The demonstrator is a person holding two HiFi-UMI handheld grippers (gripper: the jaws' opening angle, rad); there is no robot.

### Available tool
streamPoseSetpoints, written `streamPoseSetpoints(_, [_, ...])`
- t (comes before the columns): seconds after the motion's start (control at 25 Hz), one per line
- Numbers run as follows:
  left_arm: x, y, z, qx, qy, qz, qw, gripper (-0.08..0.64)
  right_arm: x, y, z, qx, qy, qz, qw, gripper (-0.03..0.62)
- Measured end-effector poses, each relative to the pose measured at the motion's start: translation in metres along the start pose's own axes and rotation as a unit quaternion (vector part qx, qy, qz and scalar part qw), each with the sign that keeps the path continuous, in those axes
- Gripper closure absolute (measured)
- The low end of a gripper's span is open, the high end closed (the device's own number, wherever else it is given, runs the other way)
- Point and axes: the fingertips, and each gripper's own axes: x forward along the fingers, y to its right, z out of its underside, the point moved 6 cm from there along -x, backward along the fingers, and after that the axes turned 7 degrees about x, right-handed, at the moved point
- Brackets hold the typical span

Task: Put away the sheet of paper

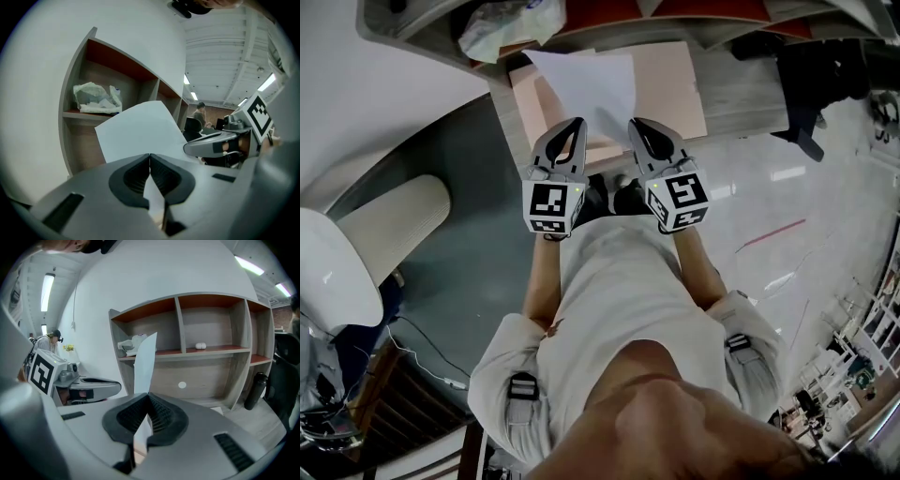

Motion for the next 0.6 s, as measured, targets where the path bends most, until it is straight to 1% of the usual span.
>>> streamPoseSetpoints(0.12, [0.006, 0.0, 0.01, 0.001, -0.005, 0.007, 1.0, 0.538, 0.006, 0.004, 0.011, 0.004, -0.015, 0.011, 1.0, 0.574])
streamPoseSetpoints(0.28, [0.015, 0.002, 0.02, -0.001, -0.015, 0.016, 0.9997, 0.538, 0.013, 0.01, 0.021, 0.007, -0.029, 0.014, 0.999, 0.574])
streamPoseSetpoints(0.6, [0.035, 0.006, 0.035, 0.004, -0.048, 0.006, 0.9988, 0.538, 0.024, 0.035, 0.045, 0.021, -0.062, 0.003, 0.998, 0.574])
